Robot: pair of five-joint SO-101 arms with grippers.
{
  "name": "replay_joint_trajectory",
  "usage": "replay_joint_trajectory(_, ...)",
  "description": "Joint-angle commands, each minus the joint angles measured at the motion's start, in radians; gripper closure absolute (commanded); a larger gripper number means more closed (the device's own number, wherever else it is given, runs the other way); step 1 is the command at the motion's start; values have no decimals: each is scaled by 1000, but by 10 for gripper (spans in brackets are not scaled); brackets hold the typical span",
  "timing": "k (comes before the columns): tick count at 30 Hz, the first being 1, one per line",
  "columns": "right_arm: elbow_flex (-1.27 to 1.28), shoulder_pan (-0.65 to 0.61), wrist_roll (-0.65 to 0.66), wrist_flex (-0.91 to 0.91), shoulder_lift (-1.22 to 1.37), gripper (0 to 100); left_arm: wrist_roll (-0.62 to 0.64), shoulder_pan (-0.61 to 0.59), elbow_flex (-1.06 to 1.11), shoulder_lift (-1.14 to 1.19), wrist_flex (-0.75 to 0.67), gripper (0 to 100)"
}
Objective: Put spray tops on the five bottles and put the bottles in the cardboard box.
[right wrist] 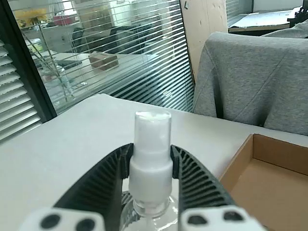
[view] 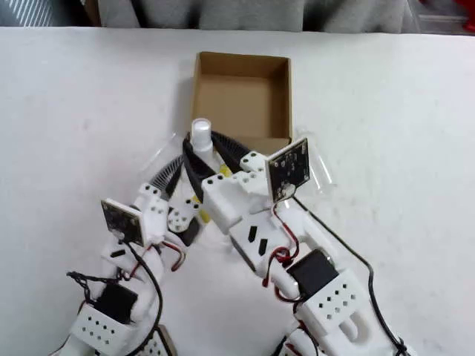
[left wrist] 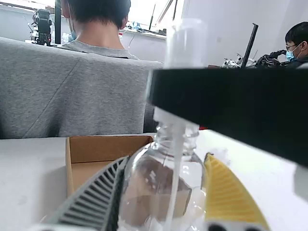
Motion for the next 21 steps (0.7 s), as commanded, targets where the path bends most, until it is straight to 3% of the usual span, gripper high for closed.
replay_joint_trajectory(1,3,-19,-8,-24,-19,984,9,12,-8,-21,-18,887)
replay_joint_trajectory(11,8,-24,-8,-13,-47,976,9,7,-6,-21,-18,887)
replay_joint_trajectory(17,5,-47,-9,105,-101,813,9,7,-6,-21,-18,887)
replay_joint_trajectory(21,-2,-54,-9,116,-120,783,9,7,-6,-21,-18,887)
